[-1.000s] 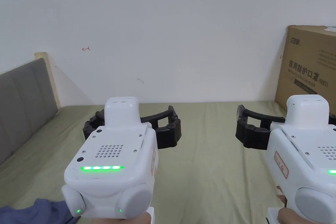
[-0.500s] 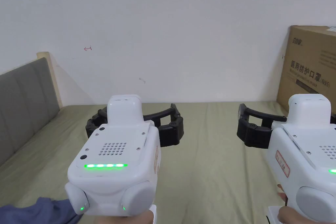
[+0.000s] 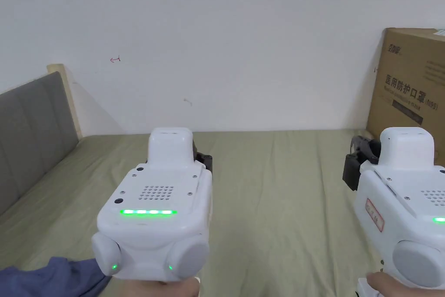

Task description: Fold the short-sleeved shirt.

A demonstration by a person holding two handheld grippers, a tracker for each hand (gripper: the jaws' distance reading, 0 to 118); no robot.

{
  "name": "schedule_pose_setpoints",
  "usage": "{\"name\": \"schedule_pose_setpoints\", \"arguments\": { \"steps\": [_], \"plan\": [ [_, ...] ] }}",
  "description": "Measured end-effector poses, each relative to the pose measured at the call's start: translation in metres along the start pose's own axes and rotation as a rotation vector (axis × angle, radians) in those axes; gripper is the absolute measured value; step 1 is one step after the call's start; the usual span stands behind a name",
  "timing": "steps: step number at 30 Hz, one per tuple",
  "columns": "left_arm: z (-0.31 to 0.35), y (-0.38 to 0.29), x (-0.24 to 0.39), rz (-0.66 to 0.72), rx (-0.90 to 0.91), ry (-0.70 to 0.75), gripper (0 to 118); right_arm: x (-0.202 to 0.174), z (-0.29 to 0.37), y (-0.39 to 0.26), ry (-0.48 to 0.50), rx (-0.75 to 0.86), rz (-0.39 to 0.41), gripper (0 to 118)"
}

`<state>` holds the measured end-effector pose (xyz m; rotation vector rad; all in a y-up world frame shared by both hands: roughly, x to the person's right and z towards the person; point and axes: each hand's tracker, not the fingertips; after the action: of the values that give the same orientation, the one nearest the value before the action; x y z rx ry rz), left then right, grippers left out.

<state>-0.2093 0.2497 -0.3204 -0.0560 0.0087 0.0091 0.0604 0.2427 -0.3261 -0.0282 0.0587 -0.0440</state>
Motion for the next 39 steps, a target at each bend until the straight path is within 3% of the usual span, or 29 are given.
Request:
{"name": "schedule_pose_setpoints", "arguments": {
  "steps": [6,11,16,23,29,33,36,39],
  "plan": [
    [-0.003,-0.010,-0.008,0.001,-0.010,0.023,0,0.005,0.001,-0.005,-0.045,0.005,0.013,0],
    [0.004,-0.021,-0.029,-0.023,-0.009,0.064,0,-0.022,-0.006,-0.013,-0.029,-0.009,0.029,0],
    [0.030,-0.029,-0.104,-0.055,-0.044,0.218,0,-0.108,-0.028,-0.025,0.147,-0.067,0.054,0],
    [0.101,-0.048,-0.232,0.037,-0.089,0.532,0,-0.256,-0.022,-0.058,0.519,-0.137,0.158,0],
    [0.121,-0.077,-0.266,0.044,-0.168,0.596,0,-0.308,-0.013,-0.066,0.615,-0.160,0.162,0],
    [0.099,-0.098,-0.290,0.082,-0.402,0.608,0,-0.324,-0.027,-0.074,0.641,-0.275,0.154,0],
    [0.054,-0.134,-0.325,0.164,-0.771,0.457,0,-0.328,-0.037,-0.089,0.667,-0.366,0.187,0],
    [0.026,-0.175,-0.352,0.342,-0.947,0.288,0,-0.329,-0.047,-0.110,0.663,-0.454,0.228,0]
  ]
}}
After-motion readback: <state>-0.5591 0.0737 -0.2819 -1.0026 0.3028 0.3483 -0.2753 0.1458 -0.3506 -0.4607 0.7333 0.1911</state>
